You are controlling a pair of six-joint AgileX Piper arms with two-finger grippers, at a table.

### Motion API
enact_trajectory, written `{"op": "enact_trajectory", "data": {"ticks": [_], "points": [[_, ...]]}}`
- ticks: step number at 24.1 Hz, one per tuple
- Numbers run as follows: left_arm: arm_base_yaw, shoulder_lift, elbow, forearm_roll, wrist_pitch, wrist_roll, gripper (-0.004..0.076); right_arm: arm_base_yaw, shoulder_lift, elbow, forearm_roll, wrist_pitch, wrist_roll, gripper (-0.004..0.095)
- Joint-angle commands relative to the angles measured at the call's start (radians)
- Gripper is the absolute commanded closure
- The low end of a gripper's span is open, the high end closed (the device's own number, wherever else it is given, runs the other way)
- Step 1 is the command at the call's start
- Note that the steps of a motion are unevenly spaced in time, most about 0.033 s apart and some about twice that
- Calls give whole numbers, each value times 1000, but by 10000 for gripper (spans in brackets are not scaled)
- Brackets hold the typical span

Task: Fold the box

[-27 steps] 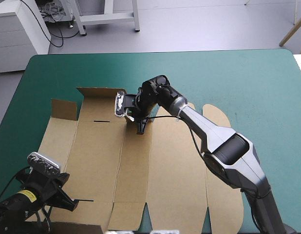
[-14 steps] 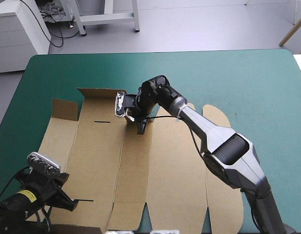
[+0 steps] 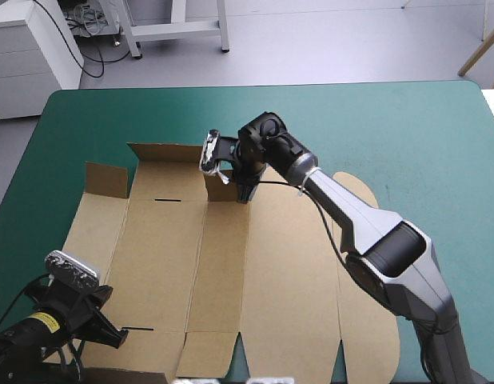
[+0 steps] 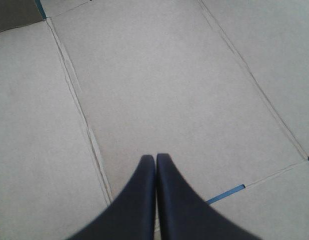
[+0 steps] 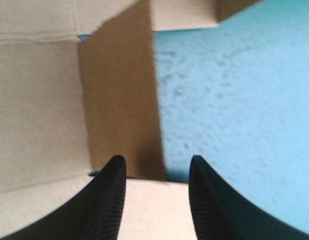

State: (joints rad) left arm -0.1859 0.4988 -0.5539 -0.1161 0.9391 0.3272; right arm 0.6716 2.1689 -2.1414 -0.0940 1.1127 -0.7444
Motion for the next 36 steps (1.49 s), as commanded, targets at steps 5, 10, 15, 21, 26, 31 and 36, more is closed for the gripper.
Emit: {"op": "enact_trajectory", "data": {"ticks": [5,10,15,21,26,31,36], "points": [[-1,5,-35,-3,-38,-2,734,-116,-229,-28,-160,92,148,543],[-1,5,-35,-3,-41,-2,734,-251,-334,-4,-162,92,384,660],[-1,5,-35,-3,-30,-2,734,-492,-536,186,-98,92,541,894],[-1,5,-35,-3,-29,-2,734,-775,-812,563,9,92,543,927],[-1,5,-35,-7,-29,-2,734,-949,-1117,933,72,60,560,927],[-1,5,-35,-9,-23,-17,734,-953,-1367,1174,156,88,560,927],[-1,5,-35,-16,-11,-28,734,-953,-1510,1352,205,34,560,927]]}}
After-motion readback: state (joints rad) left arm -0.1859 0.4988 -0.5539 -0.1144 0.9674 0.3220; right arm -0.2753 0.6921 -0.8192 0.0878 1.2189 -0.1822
